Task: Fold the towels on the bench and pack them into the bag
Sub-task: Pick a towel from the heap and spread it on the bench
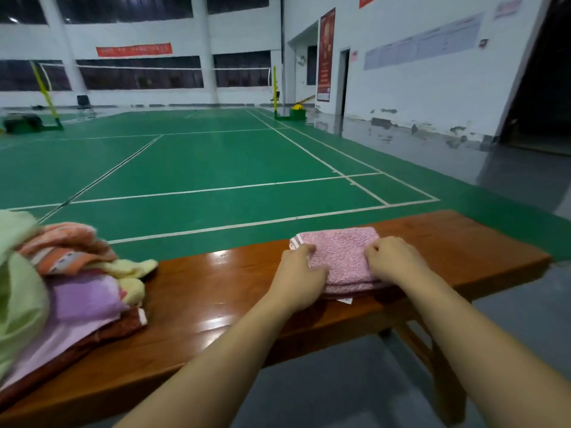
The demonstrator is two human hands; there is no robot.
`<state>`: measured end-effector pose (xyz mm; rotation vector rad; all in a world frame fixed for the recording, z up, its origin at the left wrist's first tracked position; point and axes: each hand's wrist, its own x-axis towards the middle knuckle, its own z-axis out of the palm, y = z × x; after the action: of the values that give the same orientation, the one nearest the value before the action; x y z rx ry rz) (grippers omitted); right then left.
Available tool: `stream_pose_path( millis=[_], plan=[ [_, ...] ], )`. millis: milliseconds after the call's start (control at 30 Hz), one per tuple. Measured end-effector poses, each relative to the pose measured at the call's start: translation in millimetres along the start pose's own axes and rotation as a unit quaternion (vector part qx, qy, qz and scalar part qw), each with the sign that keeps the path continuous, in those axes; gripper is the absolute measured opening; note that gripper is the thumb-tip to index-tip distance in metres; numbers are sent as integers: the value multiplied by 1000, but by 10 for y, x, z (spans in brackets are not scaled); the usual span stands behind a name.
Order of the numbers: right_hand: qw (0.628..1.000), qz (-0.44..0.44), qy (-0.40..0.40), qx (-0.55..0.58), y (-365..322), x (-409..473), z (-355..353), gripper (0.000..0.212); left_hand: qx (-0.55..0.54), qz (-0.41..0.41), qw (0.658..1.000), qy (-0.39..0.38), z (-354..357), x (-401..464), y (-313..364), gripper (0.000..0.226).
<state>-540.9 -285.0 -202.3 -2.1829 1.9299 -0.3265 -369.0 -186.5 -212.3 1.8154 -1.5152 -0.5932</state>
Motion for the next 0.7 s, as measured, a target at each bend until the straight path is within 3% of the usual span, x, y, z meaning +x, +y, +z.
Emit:
stream_pose_path(
  millis=[100, 200, 267, 433, 500, 567, 633, 700],
  plan=[
    [997, 71, -36, -24, 315, 163, -100, 75, 10, 25, 999, -25, 432, 248, 352, 58],
    [991, 109, -64, -43, 619, 324, -143, 94, 54, 67, 996, -36, 749, 512, 605, 51],
    [990, 125, -51, -36, 812, 459, -132, 95, 45, 83, 995, -38, 870, 668, 691, 50],
    [989, 124, 30, -77, 1043, 720, -208, 69, -139, 24, 986, -91, 1061, 905, 801, 56],
    [984, 108, 95, -105, 1051, 772, -263, 56, -87, 9, 992, -88, 1106, 897, 841, 54],
    [986, 27, 137, -93, 981, 819, -238, 54, 54, 3, 998, -27, 1108, 839, 832, 39],
    [994, -69, 62, -55, 837, 818, -117, 62, 203, 32, 979, 14, 1074, 762, 757, 41],
    [994, -93, -25, -61, 750, 802, 55, 69, 234, 64, 970, -26, 1074, 766, 643, 53]
  ],
)
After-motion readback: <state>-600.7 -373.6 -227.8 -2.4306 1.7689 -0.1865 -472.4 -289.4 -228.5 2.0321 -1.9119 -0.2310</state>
